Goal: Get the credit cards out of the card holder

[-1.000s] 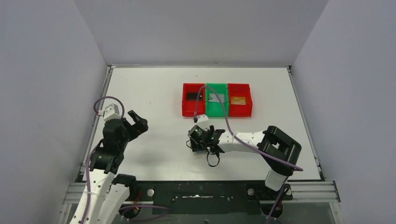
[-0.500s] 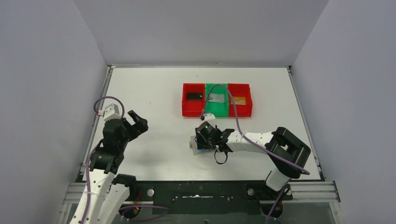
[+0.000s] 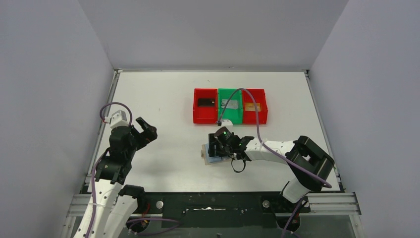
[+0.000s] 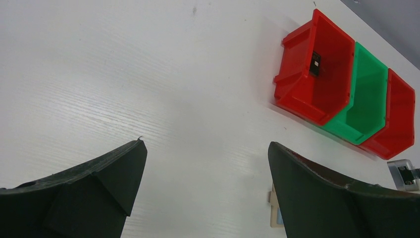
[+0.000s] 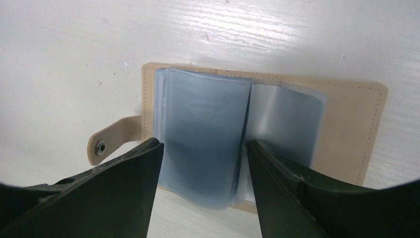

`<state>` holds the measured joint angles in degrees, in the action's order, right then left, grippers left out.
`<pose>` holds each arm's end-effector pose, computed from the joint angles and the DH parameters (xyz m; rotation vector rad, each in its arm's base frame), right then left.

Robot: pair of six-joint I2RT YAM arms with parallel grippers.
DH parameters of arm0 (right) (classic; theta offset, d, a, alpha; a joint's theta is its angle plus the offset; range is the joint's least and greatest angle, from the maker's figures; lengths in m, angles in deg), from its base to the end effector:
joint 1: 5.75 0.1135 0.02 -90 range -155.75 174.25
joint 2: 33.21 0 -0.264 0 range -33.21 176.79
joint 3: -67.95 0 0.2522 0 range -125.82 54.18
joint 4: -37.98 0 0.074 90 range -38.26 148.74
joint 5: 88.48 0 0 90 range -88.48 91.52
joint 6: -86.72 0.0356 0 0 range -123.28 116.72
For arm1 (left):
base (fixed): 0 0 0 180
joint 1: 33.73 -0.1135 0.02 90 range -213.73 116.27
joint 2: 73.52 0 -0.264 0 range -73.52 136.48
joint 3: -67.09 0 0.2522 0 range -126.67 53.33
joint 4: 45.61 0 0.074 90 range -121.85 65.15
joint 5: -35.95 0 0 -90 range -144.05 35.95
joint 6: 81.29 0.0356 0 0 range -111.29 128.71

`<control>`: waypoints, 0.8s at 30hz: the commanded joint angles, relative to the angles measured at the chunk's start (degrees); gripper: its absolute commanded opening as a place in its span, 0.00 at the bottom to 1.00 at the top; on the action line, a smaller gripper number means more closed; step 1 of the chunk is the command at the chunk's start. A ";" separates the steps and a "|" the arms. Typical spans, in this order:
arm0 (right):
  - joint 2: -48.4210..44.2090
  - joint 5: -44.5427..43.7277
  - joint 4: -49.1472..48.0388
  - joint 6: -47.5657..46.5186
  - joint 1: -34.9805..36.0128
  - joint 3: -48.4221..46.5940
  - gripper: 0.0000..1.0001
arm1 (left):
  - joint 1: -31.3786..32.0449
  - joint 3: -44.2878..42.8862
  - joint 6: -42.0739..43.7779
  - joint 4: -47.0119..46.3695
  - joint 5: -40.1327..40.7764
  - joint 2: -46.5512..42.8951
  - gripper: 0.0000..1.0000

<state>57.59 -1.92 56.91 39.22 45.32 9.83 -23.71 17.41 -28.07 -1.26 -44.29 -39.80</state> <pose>0.1927 0.2351 0.1554 -0.1656 2.5707 0.6006 0.1378 -0.0182 0.2775 -0.5821 1.9914 -0.3283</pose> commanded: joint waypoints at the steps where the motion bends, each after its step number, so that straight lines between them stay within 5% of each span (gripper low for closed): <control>1: 1.13 -5.57 5.14 -1.46 2.81 -3.73 0.67 | 0.00 -0.17 1.00 -2.90 -0.79 -0.15 0.97; 16: 9.02 -16.24 14.76 -2.46 8.49 -11.26 0.67 | -0.18 -0.16 1.19 -3.07 -1.14 0.04 0.97; 24: 7.96 -14.51 12.30 -2.29 8.51 -9.72 0.49 | -0.22 -0.10 1.18 -3.08 -1.08 -0.08 0.97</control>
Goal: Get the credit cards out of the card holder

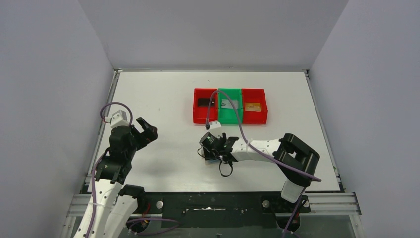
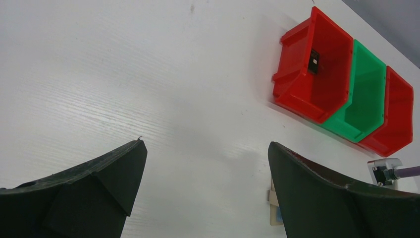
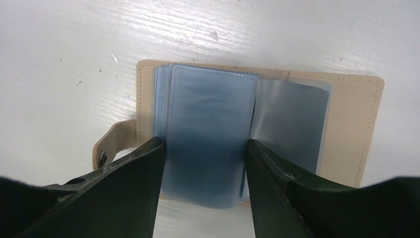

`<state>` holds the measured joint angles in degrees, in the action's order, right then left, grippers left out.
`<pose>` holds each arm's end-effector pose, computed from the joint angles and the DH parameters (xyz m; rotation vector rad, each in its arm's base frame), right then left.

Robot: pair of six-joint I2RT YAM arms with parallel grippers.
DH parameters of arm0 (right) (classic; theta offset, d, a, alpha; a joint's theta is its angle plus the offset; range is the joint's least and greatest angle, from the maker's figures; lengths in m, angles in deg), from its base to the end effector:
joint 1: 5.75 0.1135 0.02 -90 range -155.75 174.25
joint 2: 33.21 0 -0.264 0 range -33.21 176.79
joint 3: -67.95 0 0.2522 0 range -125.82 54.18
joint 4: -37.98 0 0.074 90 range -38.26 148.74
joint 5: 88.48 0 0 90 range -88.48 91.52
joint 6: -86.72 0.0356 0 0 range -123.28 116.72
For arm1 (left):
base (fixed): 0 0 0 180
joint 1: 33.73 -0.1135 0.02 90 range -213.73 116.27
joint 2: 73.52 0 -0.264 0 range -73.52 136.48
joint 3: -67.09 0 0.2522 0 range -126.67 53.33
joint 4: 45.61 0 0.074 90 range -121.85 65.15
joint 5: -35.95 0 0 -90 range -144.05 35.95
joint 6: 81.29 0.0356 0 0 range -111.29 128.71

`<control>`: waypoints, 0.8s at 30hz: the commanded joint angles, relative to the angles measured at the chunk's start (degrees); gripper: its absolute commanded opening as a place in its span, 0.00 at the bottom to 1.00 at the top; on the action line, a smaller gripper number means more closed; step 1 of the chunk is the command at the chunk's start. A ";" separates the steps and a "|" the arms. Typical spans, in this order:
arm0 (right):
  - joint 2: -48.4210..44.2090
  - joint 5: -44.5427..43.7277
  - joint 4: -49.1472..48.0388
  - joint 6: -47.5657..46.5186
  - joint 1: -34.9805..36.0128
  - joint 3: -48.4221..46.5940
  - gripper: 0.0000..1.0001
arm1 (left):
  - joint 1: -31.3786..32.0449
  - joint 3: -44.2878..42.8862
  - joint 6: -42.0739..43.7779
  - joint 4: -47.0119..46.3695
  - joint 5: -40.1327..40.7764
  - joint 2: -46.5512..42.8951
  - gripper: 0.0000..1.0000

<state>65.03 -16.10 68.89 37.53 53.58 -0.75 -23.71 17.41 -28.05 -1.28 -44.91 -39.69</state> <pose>0.1778 0.2788 0.1565 -0.3096 2.5515 0.2639 0.1381 -0.0187 0.2773 -0.5761 1.9969 -0.3382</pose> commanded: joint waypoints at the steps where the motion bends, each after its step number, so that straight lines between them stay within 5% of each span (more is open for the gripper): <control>1: 0.24 0.27 -0.19 -0.65 0.05 1.07 0.49 | -0.18 -0.09 1.16 -3.06 -0.55 -0.17 0.97; 7: -3.93 9.94 -8.70 0.50 -3.25 5.81 0.40 | -0.18 -0.13 1.16 -3.06 -0.61 -0.21 0.97; 13: -7.87 18.55 -15.68 2.01 -7.44 10.66 0.42 | -0.10 -0.08 1.16 -3.19 -1.13 0.18 0.97; 24: -5.54 18.79 -14.33 2.31 -7.97 10.59 0.49 | -0.09 -0.09 1.19 -3.15 -1.17 0.23 0.97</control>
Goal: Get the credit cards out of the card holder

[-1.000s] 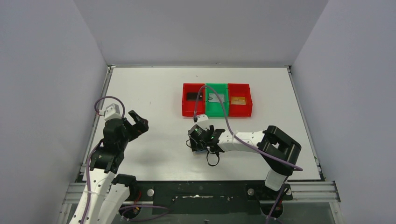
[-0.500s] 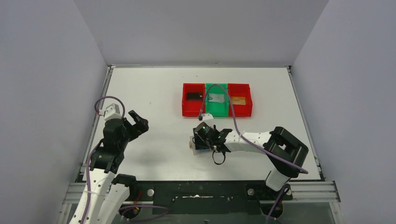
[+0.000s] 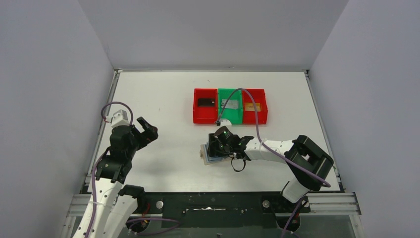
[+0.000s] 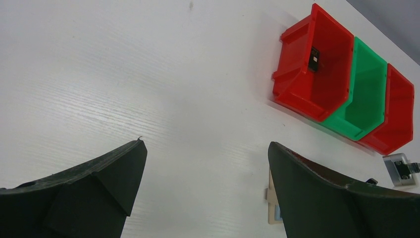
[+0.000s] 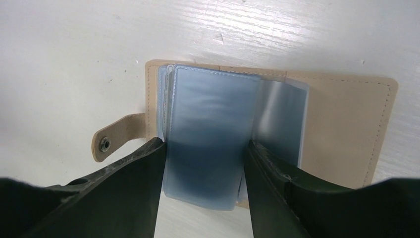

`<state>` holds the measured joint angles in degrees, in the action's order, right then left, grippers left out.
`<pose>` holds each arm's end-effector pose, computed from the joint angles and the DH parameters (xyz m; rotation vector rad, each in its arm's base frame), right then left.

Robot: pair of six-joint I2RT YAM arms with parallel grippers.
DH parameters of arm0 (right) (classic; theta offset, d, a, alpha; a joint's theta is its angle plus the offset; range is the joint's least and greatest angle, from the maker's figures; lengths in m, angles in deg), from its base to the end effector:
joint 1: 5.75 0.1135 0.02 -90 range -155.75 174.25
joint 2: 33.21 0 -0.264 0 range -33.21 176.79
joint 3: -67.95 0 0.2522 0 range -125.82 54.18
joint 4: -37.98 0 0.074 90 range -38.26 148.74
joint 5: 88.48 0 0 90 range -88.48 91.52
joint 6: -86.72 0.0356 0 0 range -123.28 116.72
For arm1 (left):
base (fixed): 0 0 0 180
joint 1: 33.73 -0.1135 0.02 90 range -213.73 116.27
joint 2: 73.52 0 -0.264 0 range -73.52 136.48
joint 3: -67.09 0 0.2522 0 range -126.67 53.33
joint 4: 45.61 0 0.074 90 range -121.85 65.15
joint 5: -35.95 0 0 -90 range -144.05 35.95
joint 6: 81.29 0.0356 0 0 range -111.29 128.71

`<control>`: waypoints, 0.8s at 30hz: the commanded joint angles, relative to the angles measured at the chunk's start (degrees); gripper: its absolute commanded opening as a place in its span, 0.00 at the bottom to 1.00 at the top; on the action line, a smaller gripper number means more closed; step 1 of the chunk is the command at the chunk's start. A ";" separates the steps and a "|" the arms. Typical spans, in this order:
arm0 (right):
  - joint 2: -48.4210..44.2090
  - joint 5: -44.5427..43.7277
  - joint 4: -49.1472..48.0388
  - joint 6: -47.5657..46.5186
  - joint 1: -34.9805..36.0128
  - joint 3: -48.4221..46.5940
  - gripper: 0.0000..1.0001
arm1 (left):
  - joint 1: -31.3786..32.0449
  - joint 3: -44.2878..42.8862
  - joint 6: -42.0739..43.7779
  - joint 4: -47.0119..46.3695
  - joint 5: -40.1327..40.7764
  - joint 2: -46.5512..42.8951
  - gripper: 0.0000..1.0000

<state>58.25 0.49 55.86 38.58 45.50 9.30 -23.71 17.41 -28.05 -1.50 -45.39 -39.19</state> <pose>0.1934 0.2399 0.1560 -0.2030 2.5728 0.6533 0.1397 -0.0192 0.2766 -0.5724 2.0045 -0.3446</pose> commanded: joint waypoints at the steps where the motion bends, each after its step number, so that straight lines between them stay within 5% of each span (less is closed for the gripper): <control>1: 1.33 1.95 -1.19 1.33 0.17 0.58 0.52 | -0.09 -0.11 1.17 -2.93 -0.73 -0.23 0.97; 24: 6.39 -9.07 8.67 -1.88 4.23 -6.08 0.64 | -0.14 -0.04 1.27 -3.01 -0.86 -0.40 0.97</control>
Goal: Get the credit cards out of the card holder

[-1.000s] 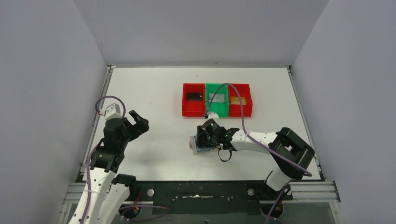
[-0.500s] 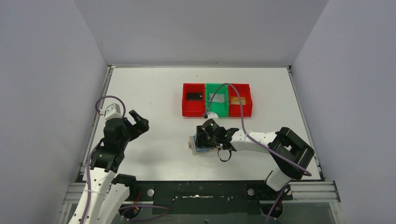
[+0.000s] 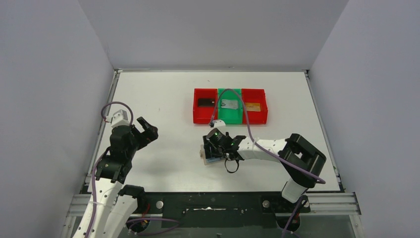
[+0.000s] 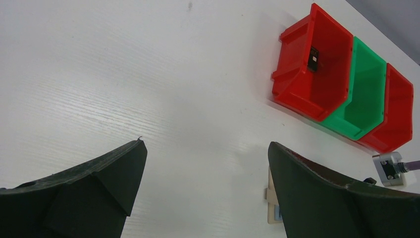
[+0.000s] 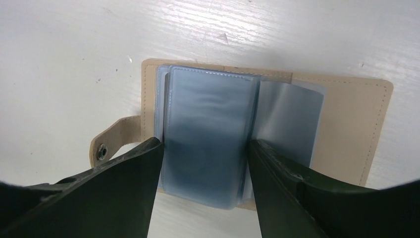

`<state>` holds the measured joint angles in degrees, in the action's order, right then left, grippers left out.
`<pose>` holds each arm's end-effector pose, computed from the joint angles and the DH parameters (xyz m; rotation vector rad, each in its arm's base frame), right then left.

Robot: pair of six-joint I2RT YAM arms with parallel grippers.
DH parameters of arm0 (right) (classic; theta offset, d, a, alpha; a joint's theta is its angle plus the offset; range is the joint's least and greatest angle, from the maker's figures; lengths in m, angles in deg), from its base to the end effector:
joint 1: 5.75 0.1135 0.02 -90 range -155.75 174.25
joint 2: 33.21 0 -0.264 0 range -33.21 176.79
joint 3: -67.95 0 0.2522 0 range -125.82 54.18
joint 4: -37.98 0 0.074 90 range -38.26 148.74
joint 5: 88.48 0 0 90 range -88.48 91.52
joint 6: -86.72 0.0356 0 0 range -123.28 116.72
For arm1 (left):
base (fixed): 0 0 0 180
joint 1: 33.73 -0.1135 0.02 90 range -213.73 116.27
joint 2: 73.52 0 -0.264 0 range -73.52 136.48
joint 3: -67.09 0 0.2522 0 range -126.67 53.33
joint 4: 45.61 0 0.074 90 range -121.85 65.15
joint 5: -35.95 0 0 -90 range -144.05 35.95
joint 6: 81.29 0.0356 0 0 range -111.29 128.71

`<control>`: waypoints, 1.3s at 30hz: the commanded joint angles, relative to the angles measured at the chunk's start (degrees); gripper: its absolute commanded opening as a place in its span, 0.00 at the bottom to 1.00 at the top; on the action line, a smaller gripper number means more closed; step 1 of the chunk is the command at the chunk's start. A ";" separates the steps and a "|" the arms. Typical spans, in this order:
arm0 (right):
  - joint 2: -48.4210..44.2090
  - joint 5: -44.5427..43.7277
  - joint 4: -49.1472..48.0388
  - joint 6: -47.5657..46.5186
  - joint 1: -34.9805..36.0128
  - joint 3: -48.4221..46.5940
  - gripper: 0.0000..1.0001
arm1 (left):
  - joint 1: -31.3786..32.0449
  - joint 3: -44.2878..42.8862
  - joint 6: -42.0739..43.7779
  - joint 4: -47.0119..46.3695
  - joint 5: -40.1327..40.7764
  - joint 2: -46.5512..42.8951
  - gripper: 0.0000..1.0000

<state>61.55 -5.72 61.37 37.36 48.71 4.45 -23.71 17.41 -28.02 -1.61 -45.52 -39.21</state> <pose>0.1901 0.2584 0.1566 -0.2598 2.5779 0.4985 0.1397 -0.0193 0.2768 -0.5702 2.0033 -0.3474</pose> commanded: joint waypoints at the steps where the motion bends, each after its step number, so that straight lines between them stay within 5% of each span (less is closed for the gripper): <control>1: 3.25 -2.93 3.04 -0.65 1.16 -1.28 0.64 | -0.10 -0.10 1.24 -2.91 -0.78 -0.38 0.97; 20: -0.56 1.74 -0.93 0.75 -1.51 1.67 0.32 | -0.18 -0.14 1.66 -3.10 -2.16 0.32 0.97; 28: -7.53 16.95 -18.77 7.99 -6.22 11.74 0.27 | -0.18 0.84 5.51 -12.21 -27.16 4.23 0.97; 31: -8.42 19.60 -22.43 10.32 -7.64 13.97 0.28 | 0.41 3.93 -0.94 -22.32 -39.14 7.60 0.87; 34: -8.06 22.23 -27.80 12.89 -9.22 17.35 0.29 | 6.39 4.80 -6.64 -29.96 -39.66 10.20 0.84; 39: -7.54 23.52 -33.94 14.66 -10.53 21.59 0.29 | 25.89 3.36 -10.18 -35.51 -22.76 20.21 0.83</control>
<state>55.10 15.33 35.36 49.38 38.92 23.51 -9.59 22.83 -33.38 -25.24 -75.20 -24.87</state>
